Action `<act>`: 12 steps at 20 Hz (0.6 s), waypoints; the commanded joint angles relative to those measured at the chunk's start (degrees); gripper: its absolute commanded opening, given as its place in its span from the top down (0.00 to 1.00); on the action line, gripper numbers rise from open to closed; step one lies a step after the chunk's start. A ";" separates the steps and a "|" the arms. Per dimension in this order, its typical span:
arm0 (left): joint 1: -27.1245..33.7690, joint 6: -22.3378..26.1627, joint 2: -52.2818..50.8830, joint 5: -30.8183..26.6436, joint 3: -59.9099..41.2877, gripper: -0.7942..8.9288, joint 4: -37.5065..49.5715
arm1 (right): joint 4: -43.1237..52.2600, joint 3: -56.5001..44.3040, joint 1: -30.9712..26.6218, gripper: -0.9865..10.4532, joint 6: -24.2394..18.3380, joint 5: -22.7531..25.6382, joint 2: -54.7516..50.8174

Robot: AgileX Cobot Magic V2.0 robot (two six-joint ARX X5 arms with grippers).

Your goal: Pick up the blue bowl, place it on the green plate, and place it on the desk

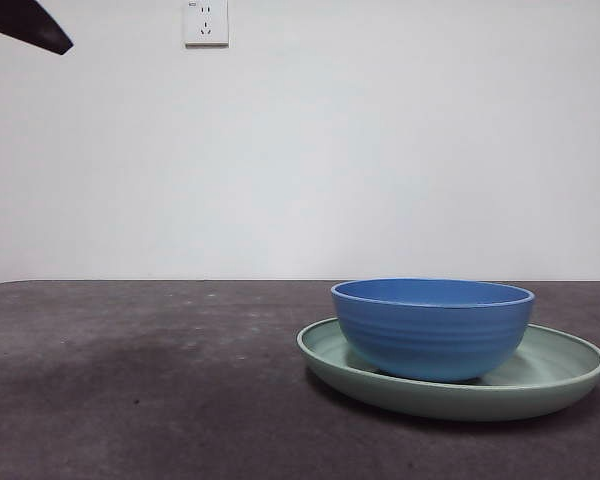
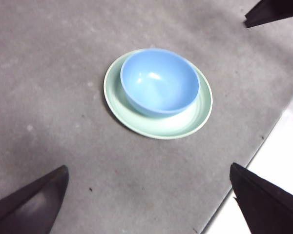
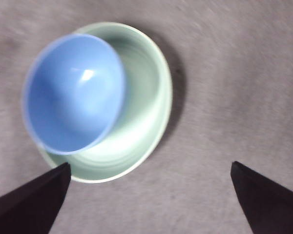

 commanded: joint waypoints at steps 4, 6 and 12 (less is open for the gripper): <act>-0.39 -0.15 0.24 0.20 0.66 0.37 -1.49 | 4.66 0.79 0.09 0.51 -1.16 0.76 13.07; -0.39 -0.15 0.22 0.20 0.66 0.37 -1.46 | 6.91 0.79 0.59 0.51 -1.29 0.39 17.64; -0.37 -0.15 0.24 0.20 0.66 0.37 -1.42 | 15.17 0.79 3.56 0.51 -1.09 0.22 26.45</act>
